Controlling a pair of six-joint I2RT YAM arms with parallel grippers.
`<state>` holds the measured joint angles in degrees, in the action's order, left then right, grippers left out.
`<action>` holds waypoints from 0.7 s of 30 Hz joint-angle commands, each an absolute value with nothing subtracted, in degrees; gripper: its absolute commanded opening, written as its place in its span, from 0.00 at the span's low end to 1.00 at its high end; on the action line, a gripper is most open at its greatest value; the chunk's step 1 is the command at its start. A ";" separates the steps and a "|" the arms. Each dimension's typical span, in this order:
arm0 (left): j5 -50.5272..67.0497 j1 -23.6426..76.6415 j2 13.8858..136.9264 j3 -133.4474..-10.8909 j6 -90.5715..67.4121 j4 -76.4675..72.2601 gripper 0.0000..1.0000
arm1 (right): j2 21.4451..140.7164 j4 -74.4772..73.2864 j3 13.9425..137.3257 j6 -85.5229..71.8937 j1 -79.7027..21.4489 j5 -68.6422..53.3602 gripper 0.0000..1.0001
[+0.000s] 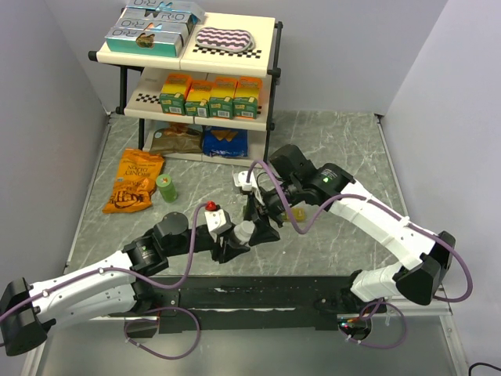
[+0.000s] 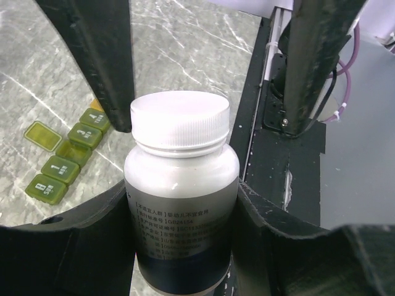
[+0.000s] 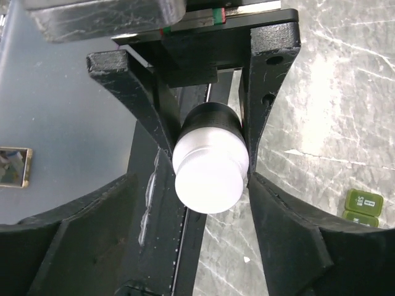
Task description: Sort the pills into containers
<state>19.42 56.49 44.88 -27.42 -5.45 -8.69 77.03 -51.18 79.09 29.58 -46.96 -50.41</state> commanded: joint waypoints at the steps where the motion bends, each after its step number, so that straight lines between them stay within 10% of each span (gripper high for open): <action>1: 17.75 56.60 44.03 -28.04 -6.33 -11.16 0.01 | 77.25 -48.87 80.42 25.31 -47.72 -48.52 0.71; 13: 20.21 56.69 44.12 -27.95 -5.71 -10.02 0.01 | 80.25 -53.08 84.28 35.39 -49.22 -50.87 0.19; 21: 22.85 56.60 44.47 -28.39 -4.66 -8.17 0.01 | 77.07 -65.83 81.11 86.31 -49.40 -57.74 0.09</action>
